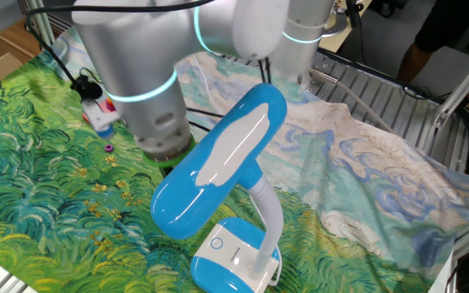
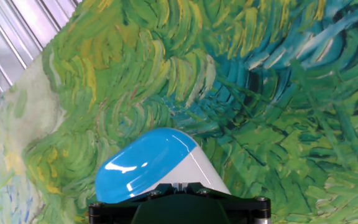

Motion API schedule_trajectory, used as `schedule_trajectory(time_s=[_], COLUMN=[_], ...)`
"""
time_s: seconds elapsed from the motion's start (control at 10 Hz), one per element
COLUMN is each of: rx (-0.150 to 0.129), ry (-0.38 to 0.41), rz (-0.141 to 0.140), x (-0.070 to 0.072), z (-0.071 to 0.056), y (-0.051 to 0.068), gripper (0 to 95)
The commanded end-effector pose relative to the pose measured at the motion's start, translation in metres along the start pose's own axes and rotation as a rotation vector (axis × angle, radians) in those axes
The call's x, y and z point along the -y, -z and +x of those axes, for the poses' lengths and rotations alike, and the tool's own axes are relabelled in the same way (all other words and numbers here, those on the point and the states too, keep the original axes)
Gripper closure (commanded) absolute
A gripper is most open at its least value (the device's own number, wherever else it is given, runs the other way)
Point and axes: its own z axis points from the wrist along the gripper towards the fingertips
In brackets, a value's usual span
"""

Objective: Turn off the desk lamp by pressing the button

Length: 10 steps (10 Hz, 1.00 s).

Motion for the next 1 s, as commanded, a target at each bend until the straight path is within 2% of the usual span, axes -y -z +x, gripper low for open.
schedule_trajectory(time_s=[0.1, 0.3, 0.5, 0.6, 0.7, 0.8, 1.0], rx=[-0.009, -0.004, 0.008, 0.014, 0.034, 0.042, 0.040], ry=[0.006, 0.034, 0.057, 0.063, 0.081, 0.095, 0.108], rz=[0.018, 0.074, 0.091, 0.105, 0.146, 0.170, 0.188], x=[0.024, 0.036, 0.050, 0.053, 0.055, 0.058, 0.064], z=[0.010, 0.017, 0.021, 0.023, 0.027, 0.029, 0.033], y=[-0.005, 0.001, 0.012, 0.014, 0.018, 0.022, 0.028], gripper=[95.0, 95.0, 95.0, 95.0, 95.0, 95.0, 95.0])
